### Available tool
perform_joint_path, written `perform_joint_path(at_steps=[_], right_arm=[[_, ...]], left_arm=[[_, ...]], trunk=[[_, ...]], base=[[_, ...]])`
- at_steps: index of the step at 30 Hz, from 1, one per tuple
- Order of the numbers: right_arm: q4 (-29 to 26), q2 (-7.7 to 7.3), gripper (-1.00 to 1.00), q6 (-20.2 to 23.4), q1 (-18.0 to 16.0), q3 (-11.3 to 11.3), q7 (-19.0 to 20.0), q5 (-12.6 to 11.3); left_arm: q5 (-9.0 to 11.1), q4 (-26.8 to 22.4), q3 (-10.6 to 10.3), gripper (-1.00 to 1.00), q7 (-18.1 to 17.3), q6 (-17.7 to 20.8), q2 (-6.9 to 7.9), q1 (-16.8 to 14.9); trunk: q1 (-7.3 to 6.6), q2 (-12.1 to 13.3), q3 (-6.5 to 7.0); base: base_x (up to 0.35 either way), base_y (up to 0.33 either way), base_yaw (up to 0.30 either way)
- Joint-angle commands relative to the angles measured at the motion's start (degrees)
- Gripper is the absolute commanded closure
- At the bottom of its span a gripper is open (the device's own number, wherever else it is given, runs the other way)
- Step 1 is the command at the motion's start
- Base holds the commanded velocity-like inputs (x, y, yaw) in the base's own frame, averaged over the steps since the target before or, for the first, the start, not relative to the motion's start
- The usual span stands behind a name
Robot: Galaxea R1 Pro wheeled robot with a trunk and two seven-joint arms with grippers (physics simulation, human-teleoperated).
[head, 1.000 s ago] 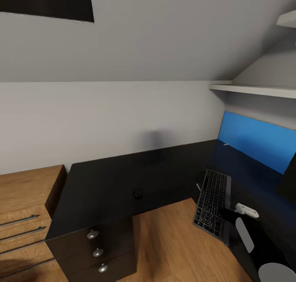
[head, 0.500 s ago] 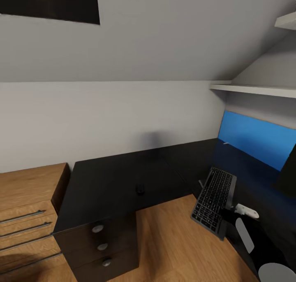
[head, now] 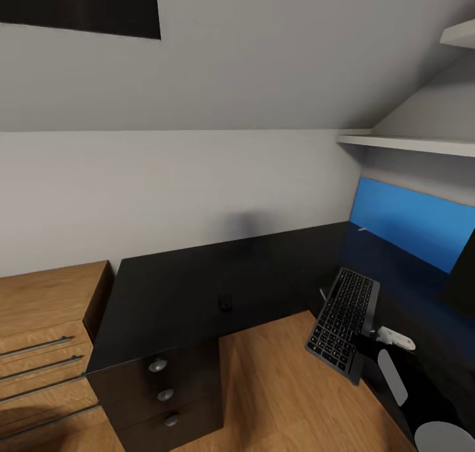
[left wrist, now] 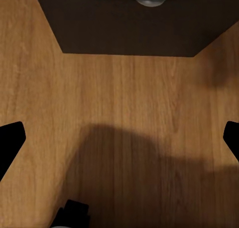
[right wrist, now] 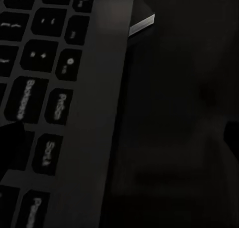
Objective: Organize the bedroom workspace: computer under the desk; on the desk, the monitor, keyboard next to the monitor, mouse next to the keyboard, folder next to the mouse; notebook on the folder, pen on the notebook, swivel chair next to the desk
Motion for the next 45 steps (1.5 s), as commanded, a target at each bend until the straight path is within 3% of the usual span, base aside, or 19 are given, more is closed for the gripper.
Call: perform_joint_path(at_steps=[1,10,39,45], right_arm=[[1.67,-0.01,-1.00,0.21,0.01,0.05,-0.41,-0.80],[1.62,-0.09,-1.00,0.24,0.01,0.01,0.95,-0.73],[1.58,-0.10,-1.00,0.05,0.01,0.02,1.15,-0.75],[1.19,-0.06,-1.00,-6.79,0.01,0.12,1.05,-0.72]], left_arm=[[0.32,0.05,-0.10,-1.00,-0.08,-0.19,0.00,-0.04],[0.31,0.05,-0.10,-1.00,-0.08,-0.16,0.01,-0.04],[0.31,0.05,-0.10,-1.00,-0.08,-0.11,0.01,-0.04],[0.31,0.05,-0.10,-1.00,-0.08,-0.11,-0.06,-0.04]], trunk=[[0.00,-0.03,-0.07],[0.00,-0.03,-0.07],[0.00,-0.03,-0.07],[0.00,-0.03,-0.07]], base=[[-0.047,0.000,0.000],[-0.155,0.016,0.000],[-0.011,0.001,0.000],[-0.001,0.000,0.000]])
